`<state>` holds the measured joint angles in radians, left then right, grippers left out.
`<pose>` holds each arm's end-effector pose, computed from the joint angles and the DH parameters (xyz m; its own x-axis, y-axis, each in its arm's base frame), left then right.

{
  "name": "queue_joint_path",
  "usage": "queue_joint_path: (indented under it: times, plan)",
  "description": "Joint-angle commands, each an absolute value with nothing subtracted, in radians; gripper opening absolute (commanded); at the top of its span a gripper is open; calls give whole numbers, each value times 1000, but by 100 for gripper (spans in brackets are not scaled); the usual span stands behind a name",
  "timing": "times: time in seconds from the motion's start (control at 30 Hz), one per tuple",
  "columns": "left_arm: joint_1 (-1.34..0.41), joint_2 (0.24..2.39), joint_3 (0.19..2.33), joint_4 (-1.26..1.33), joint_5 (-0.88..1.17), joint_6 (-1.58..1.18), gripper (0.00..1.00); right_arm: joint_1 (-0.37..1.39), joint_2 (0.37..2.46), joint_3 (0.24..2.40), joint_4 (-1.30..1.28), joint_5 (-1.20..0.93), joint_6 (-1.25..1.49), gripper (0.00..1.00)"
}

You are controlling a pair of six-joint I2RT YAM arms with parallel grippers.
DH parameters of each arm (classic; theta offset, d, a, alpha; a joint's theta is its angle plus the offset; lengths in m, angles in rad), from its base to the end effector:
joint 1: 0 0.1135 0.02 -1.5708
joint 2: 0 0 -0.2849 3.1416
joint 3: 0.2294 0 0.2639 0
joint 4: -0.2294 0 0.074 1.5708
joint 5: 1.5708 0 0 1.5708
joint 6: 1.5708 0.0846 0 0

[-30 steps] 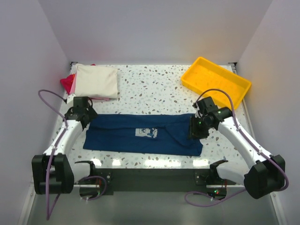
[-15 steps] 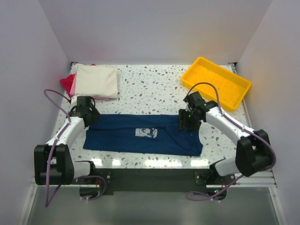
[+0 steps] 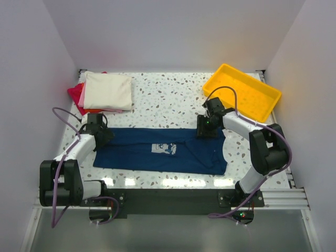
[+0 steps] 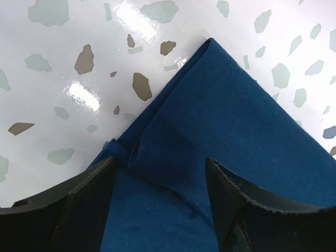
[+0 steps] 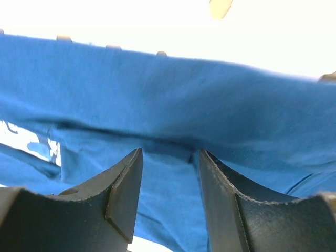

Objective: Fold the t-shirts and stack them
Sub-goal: Fold the tshirt

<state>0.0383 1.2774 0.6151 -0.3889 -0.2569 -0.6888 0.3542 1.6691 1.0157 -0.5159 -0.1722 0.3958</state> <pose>0.2535 0.0312 0.1403 -0.5660 -0.6369 -0.5235 -0.6772 0.7213 -0.1453 0.3232 0.1350 0.1436 -0.9525 0.0527 -0.2998 -0.0404 0.9543 0.2962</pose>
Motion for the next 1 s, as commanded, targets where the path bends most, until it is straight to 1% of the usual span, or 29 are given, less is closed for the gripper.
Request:
queue_joint_path:
  times: [0.0, 0.1, 0.23, 0.4, 0.57, 0.67, 0.77, 0.8, 0.87, 0.9, 0.93, 0.97]
  plan:
    - [46, 1279, 614, -345, -256, -701, 71, 331, 1677, 1051, -457, -169, 365, 50]
    - [46, 1282, 614, -345, -256, -701, 70, 327, 1693, 1049, -453, -184, 359, 49]
    - [46, 1282, 618, -351, -262, -695, 70, 327, 1703, 1051, -454, -221, 365, 43]
    - [48, 1284, 618, -353, -268, -689, 70, 327, 1687, 1034, -474, -247, 373, 38]
    - [48, 1292, 618, -350, -267, -690, 70, 327, 1667, 1031, -505, -250, 383, 36]
    - [48, 1298, 617, -345, -265, -689, 70, 327, 1677, 1031, -515, -258, 385, 33]
    - [48, 1302, 617, -345, -265, -686, 70, 327, 1692, 1035, -528, -276, 384, 26]
    - [49, 1301, 617, -344, -267, -686, 70, 327, 1689, 1035, -529, -281, 385, 20]
    - [49, 1299, 617, -345, -270, -684, 70, 328, 1687, 1040, -551, -285, 379, 11]
    - [49, 1298, 617, -347, -270, -683, 70, 327, 1686, 1046, -560, -285, 379, 2]
    - [49, 1299, 617, -345, -271, -681, 70, 328, 1677, 1048, -572, -285, 373, 0]
    - [51, 1298, 617, -347, -272, -680, 70, 328, 1669, 1049, -590, -287, 371, 0]
